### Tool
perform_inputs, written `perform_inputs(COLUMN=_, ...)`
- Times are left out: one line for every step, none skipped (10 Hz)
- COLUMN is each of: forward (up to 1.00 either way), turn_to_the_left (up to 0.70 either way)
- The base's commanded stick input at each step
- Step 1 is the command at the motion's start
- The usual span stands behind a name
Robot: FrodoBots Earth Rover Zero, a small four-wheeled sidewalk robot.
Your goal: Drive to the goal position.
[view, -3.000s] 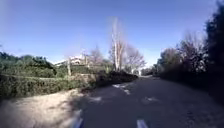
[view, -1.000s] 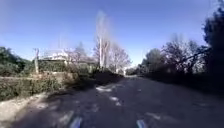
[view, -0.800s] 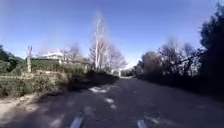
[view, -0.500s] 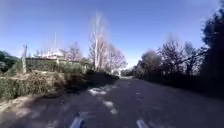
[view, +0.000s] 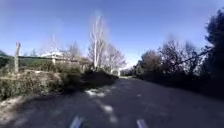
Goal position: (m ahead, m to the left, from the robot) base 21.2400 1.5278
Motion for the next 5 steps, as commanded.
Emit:
perform_inputs(forward=0.48, turn_to_the_left=0.0)
perform_inputs(forward=0.48, turn_to_the_left=0.0)
perform_inputs(forward=0.48, turn_to_the_left=0.0)
perform_inputs(forward=0.48, turn_to_the_left=0.0)
perform_inputs(forward=0.48, turn_to_the_left=-0.01)
